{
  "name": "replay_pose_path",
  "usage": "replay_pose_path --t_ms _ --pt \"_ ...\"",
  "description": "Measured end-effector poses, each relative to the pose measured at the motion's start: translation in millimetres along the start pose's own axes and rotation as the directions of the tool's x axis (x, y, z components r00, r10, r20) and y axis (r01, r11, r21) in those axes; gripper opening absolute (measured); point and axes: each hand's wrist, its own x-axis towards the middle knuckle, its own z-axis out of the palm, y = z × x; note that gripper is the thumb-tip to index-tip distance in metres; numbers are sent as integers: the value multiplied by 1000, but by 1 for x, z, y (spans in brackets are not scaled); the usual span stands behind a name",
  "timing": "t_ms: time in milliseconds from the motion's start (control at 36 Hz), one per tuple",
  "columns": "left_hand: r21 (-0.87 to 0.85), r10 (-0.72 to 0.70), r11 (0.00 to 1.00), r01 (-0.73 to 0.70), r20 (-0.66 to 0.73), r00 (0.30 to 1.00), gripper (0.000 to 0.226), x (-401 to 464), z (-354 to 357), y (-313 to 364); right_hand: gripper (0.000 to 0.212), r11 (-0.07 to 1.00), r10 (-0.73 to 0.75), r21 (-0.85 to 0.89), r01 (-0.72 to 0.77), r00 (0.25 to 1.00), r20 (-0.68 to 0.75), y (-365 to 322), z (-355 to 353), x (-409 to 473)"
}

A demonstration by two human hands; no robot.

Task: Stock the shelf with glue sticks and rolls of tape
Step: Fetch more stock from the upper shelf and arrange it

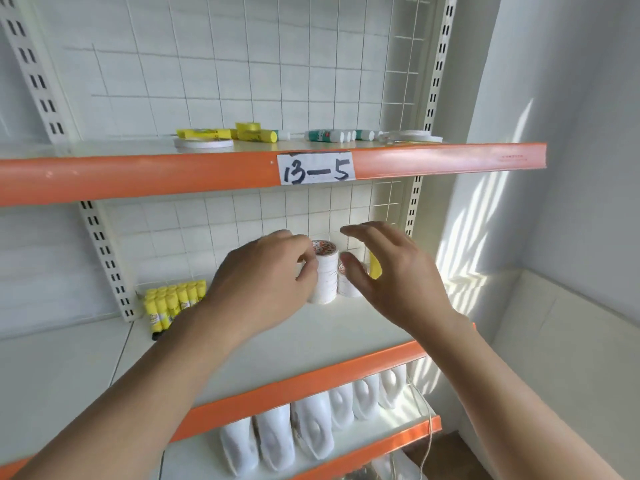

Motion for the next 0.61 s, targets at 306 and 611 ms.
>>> replay_pose_path --t_ms 306,611 --pt "50 78 996 -68 -237 968 15 11 -113 -9 31 992 -122 -33 119 987 -103 -51 -35 74" --pt "212 -45 974 78 -158 986 17 78 -146 -43 31 992 -90 -68 104 979 185 -38 -9 153"
